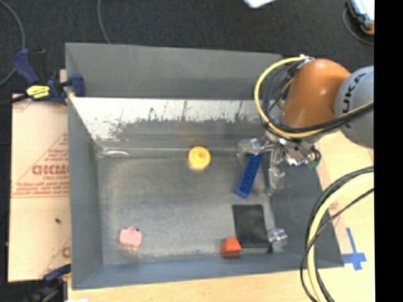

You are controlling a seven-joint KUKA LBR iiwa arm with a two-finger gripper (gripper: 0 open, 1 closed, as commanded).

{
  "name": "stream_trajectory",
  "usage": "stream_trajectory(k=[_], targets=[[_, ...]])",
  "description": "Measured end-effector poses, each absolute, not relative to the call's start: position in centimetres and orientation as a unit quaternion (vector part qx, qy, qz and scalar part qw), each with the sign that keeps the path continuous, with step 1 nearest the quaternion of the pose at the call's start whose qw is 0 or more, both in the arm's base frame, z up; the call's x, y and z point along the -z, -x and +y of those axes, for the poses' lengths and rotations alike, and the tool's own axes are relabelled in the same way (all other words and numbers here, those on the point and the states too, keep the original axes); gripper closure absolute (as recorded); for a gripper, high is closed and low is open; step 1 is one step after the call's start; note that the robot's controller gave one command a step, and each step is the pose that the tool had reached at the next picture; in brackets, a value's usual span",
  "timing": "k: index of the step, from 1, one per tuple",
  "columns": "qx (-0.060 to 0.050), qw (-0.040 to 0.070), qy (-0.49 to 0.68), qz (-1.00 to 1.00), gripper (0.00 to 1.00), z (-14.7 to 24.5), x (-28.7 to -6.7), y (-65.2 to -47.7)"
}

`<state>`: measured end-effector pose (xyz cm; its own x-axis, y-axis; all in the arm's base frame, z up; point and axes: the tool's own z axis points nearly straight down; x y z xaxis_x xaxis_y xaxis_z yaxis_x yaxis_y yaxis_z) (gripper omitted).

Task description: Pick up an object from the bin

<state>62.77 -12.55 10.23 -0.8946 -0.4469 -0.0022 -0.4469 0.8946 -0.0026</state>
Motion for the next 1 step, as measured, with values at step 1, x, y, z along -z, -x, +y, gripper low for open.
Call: stream_trajectory(k=[1], targets=[[0.002, 0.006, 0.208, 0.978, 1.0, -13.71, -7.26, -60.33]])
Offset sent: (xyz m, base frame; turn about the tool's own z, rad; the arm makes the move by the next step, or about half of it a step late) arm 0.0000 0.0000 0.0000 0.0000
